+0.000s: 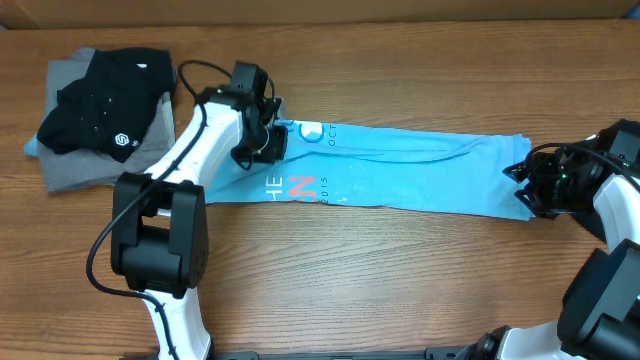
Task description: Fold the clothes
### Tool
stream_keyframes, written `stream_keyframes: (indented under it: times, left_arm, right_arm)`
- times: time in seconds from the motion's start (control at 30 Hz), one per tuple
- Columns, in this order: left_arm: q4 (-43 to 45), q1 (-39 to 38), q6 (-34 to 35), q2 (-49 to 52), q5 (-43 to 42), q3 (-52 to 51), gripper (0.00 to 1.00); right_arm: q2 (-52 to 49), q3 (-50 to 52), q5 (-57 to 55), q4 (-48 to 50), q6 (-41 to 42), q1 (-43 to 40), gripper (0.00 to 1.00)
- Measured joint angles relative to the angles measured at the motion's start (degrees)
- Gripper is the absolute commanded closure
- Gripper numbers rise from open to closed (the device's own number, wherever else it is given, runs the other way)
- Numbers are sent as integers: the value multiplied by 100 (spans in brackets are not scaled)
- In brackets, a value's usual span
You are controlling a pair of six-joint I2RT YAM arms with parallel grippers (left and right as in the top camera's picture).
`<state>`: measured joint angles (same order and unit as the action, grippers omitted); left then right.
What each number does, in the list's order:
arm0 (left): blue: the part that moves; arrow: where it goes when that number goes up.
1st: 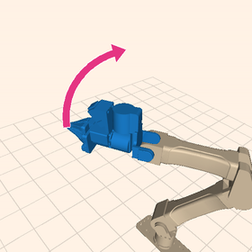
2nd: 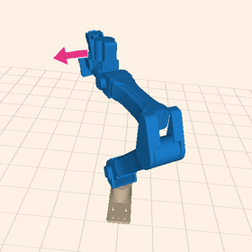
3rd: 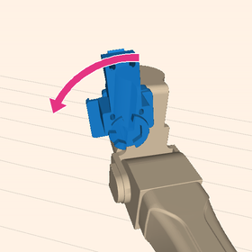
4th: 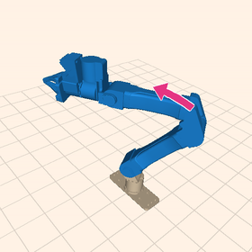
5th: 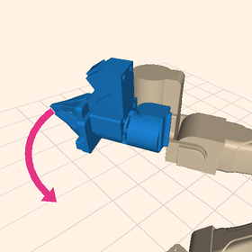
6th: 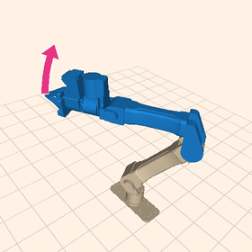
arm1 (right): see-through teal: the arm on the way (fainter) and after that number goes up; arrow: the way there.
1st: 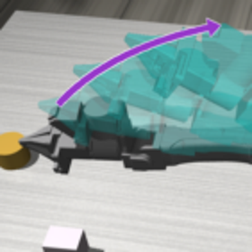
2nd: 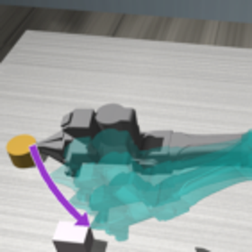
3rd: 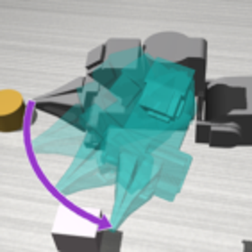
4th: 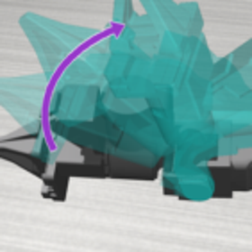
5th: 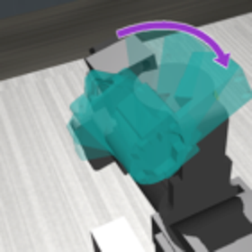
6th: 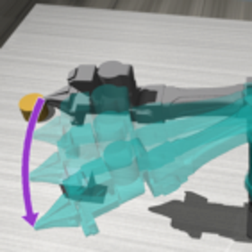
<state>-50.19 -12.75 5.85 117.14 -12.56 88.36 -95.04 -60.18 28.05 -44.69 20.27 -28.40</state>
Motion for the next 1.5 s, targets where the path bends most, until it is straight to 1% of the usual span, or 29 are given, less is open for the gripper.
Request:
stream_keyframes:
  times: [0.17,0.3,0.4,0.5,0.53,0.57,0.6,0.73,0.83,0.9,1.0,1.13,1.23,1.3,1.4,1.5]
  left_arm:
    - [-282,-35,127,0,-31,293,96]
    - [-527,-160,269,0,-72,299,96]
    - [-660,-315,343,0,-83,299,94]
    - [-697,-452,455,0,-92,299,95]
    - [-699,-505,496,0,-92,299,92]
    - [-697,-551,533,0,-90,299,82]
    - [-695,-595,590,0,-81,299,79]
    - [-691,-699,782,0,-20,299,78]
    - [-688,-713,850,0,-22,299,71]
    - [-691,-713,903,0,-22,299,69]
    - [-763,-708,907,0,-22,299,71]
    - [-1198,-660,901,2,-17,437,73]
    - [-1613,-505,846,15,9,826,69]
    - [-1926,-321,730,15,35,1187,67]
    - [-2404,-7,566,15,81,1655,69]
    - [-2885,315,369,15,149,1971,70]
  right_arm:
    - [0,0,0,-35,2,0,43]
    - [0,0,-2,-35,-2,2,43]
    - [0,0,-4,-35,2,0,43]
    - [0,0,-4,-35,0,0,43]
    - [0,0,-15,-35,0,0,43]
    - [0,0,-33,-35,2,0,42]
    - [0,0,-46,-35,-2,0,42]
    - [0,0,-94,-33,-35,0,41]
    - [0,0,-160,-26,-46,0,41]
    - [0,0,-199,-9,-57,0,40]
    - [0,0,-295,103,-59,0,36]
    - [0,-2,-457,516,-81,0,36]
    - [0,-4,-636,750,-164,0,36]
    - [-7,-4,-787,822,-256,0,33]
    - [-155,-7,-1126,960,-407,2,32]
    - [-566,-20,-1305,1198,-616,-9,31]
